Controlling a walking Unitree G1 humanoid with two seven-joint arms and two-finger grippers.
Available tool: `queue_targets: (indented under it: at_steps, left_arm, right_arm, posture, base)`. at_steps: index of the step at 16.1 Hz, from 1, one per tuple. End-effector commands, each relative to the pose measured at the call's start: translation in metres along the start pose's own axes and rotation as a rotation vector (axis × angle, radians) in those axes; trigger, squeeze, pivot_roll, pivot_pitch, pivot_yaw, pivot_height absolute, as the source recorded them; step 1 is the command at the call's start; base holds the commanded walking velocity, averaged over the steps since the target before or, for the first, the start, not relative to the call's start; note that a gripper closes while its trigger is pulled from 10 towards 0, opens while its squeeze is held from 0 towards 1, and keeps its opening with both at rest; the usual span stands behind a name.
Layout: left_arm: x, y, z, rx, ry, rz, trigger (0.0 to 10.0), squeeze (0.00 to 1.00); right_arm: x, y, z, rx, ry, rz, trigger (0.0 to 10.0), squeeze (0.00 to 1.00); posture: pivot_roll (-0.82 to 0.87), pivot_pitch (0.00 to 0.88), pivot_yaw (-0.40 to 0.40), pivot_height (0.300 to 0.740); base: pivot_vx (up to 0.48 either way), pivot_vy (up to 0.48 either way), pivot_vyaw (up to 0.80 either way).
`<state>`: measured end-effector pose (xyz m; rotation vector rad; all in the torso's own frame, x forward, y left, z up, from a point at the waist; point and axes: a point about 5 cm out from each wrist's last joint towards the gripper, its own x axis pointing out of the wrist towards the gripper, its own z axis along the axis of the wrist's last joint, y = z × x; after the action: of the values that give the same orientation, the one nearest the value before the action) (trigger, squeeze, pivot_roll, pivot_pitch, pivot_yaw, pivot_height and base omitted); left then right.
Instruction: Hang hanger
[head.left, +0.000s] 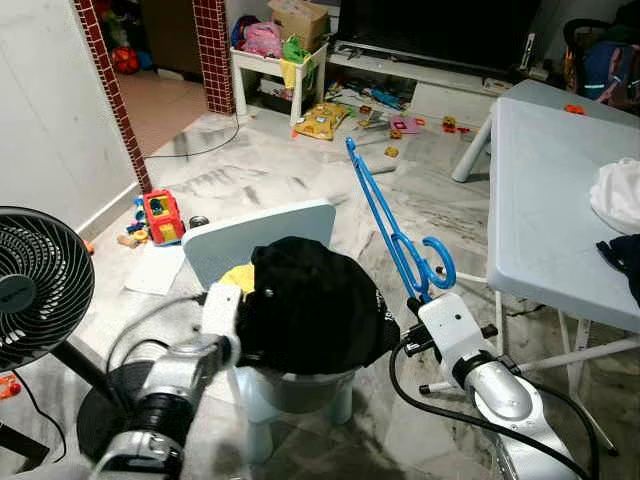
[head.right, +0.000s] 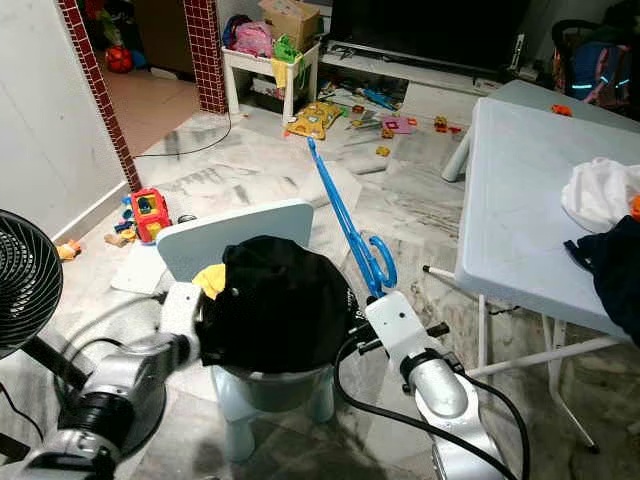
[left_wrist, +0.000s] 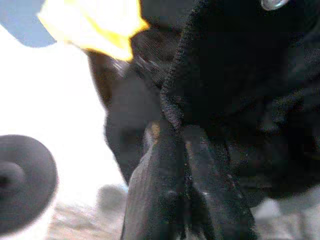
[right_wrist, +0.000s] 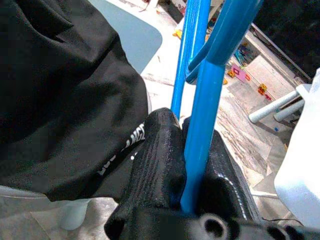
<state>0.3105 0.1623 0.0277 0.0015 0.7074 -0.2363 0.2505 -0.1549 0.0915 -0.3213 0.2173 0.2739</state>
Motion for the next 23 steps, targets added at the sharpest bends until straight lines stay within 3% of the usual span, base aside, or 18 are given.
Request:
queue_targets:
  at_steps: [1, 4, 5, 6, 10, 11, 13, 15, 18, 19, 20, 21, 22, 23]
  left_arm:
    - [0.001, 0.003, 0.013, 0.021, -0.033, 0.01, 0.0, 0.0]
    - [0.001, 0.01, 0.027, 0.038, -0.083, 0.038, 0.0, 0.0]
    - [0.0, 0.01, 0.035, 0.139, -0.135, 0.043, 0.0, 0.0]
    - [-0.004, 0.009, 0.051, 0.336, -0.232, 0.049, 0.0, 0.0]
    - [-0.013, -0.008, 0.103, 0.77, -0.456, 0.002, 0.0, 0.0]
    - [-0.013, -0.021, 0.109, 0.91, -0.5, -0.049, 0.0, 0.0]
    - [-0.009, -0.052, 0.103, 1.119, -0.504, -0.265, 0.0, 0.0]
    - [-0.008, -0.091, 0.078, 1.317, -0.447, -0.599, 0.0, 0.0]
    - [-0.009, -0.109, 0.042, 1.437, -0.287, -0.908, 0.0, 0.0]
    - [-0.012, -0.115, 0.033, 1.396, -0.238, -1.032, 0.0, 0.0]
    - [-0.014, -0.12, 0.034, 1.358, -0.266, -1.06, 0.0, 0.0]
    - [-0.015, -0.123, 0.044, 1.296, -0.36, -1.029, 0.0, 0.0]
    - [-0.018, -0.12, 0.061, 1.172, -0.466, -0.969, 0.0, 0.0]
    - [-0.019, -0.118, 0.065, 1.138, -0.489, -0.958, 0.0, 0.0]
  right_arm:
    - [-0.002, -0.006, 0.003, 0.002, -0.013, -0.024, 10.0, 0.0]
    - [-0.002, -0.006, 0.003, 0.0, -0.014, -0.024, 10.0, 0.0]
    - [-0.002, -0.006, 0.003, 0.0, -0.014, -0.025, 10.0, 0.0]
    - [-0.003, -0.006, 0.003, 0.0, -0.014, -0.025, 10.0, 0.0]
    - [-0.003, -0.008, 0.003, -0.004, -0.013, -0.026, 10.0, 0.0]
    - [-0.003, -0.008, 0.003, -0.004, -0.013, -0.026, 10.0, 0.0]
    - [-0.002, -0.008, 0.004, -0.007, -0.015, -0.025, 10.0, 0.0]
    - [-0.005, -0.011, 0.005, -0.012, -0.013, -0.037, 10.0, 0.0]
    - [-0.008, -0.013, 0.003, -0.013, -0.007, -0.044, 10.0, 0.0]
    - [-0.01, -0.014, 0.002, -0.014, -0.003, -0.048, 10.0, 0.0]
    - [-0.011, -0.014, 0.002, -0.014, -0.001, -0.05, 10.0, 0.0]
    - [-0.011, -0.015, 0.001, -0.014, 0.002, -0.053, 10.0, 0.0]
    - [-0.011, -0.015, 0.001, -0.013, 0.002, -0.054, 10.0, 0.0]
    - [-0.011, -0.015, 0.001, -0.013, 0.002, -0.055, 10.0, 0.0]
  posture:
    - [0.01, 0.001, -0.048, 0.74]
    - [0.01, 0.0, -0.045, 0.74]
    - [0.01, 0.0, -0.045, 0.74]
    - [0.01, 0.0, -0.045, 0.74]
    - [0.01, 0.0, -0.048, 0.74]
    - [0.01, 0.0, -0.048, 0.74]
    - [-0.01, 0.0, -0.045, 0.74]
    - [-0.02, 0.0, -0.043, 0.74]
    - [-0.04, 0.0, -0.042, 0.74]
    - [-0.05, 0.0, -0.04, 0.74]
    - [-0.05, 0.0, -0.04, 0.74]
    - [-0.05, 0.0, -0.04, 0.74]
    - [-0.04, 0.0, -0.042, 0.74]
    - [-0.04, 0.0, -0.042, 0.74]
  base:
    - [0.0, 0.0, 0.0]
    - [0.0, 0.0, 0.0]
    - [0.0, 0.0, 0.0]
    - [0.0, 0.0, 0.0]
    - [0.0, 0.0, 0.0]
    - [0.0, 0.0, 0.0]
    - [0.0, 0.0, 0.0]
    - [0.0, 0.0, 0.0]
    - [0.0, 0.0, 0.0]
    - [0.0, 0.0, 0.0]
    - [0.0, 0.0, 0.0]
    - [0.0, 0.0, 0.0]
    - [0.0, 0.0, 0.0]
    - [0.0, 0.0, 0.0]
